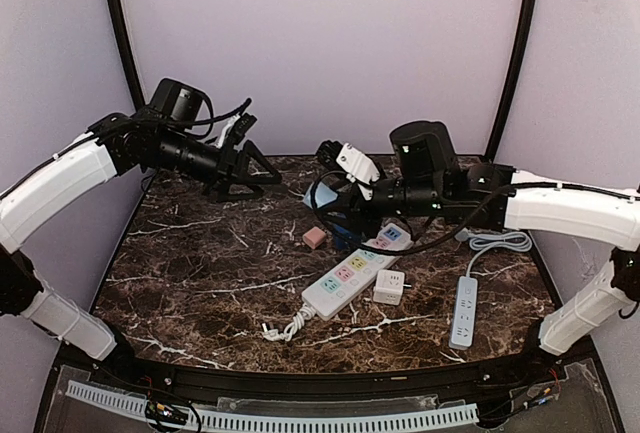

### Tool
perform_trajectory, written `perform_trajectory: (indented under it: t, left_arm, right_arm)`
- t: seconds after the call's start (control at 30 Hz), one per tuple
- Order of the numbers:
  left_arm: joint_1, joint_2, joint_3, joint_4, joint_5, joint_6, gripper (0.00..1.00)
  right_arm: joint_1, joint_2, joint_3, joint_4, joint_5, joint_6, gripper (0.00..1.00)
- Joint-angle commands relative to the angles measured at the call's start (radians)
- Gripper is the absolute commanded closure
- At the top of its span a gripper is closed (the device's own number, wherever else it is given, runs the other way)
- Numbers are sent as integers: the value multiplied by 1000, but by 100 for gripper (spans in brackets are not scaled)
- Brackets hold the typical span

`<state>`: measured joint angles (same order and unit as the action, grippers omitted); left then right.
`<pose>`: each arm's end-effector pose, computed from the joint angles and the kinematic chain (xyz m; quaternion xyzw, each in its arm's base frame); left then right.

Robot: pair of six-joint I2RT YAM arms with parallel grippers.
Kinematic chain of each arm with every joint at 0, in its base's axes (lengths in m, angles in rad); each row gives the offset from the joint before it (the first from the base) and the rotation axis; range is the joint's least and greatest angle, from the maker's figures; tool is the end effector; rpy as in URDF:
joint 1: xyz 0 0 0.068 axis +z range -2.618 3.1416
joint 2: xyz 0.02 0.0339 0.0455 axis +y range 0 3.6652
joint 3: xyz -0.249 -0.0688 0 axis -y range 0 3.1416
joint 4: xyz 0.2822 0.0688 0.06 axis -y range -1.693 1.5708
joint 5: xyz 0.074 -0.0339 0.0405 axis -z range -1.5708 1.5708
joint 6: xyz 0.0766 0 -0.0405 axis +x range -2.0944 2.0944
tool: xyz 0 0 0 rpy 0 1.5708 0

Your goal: Insert the plug

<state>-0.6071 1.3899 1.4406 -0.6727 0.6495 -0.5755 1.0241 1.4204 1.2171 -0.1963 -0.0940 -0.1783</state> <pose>0.2723 -0.2455 0.3540 0.1591 0.8407 -0.4770 0.2012 0.2068 0.3537 0.3030 -0.4923 0.6718 0.2623 0.4874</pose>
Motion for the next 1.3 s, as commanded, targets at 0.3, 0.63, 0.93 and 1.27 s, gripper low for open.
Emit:
perform_trajectory:
  t: [0.3,0.63,0.93,1.27]
  left_arm:
    - [-95,94,96,22,-21,-51,30]
    - [-105,125,104,43,39,-73,37]
    - [-112,139,101,73,88,-94,48]
    - [-121,161,106,105,109,-109,61]
  right_arm:
    - [58,64,80,38,129,-41,100]
    - [72,56,75,63,134,-92,100]
    - [77,55,68,72,118,-100,100]
    - [78,62,68,75,114,-116,100]
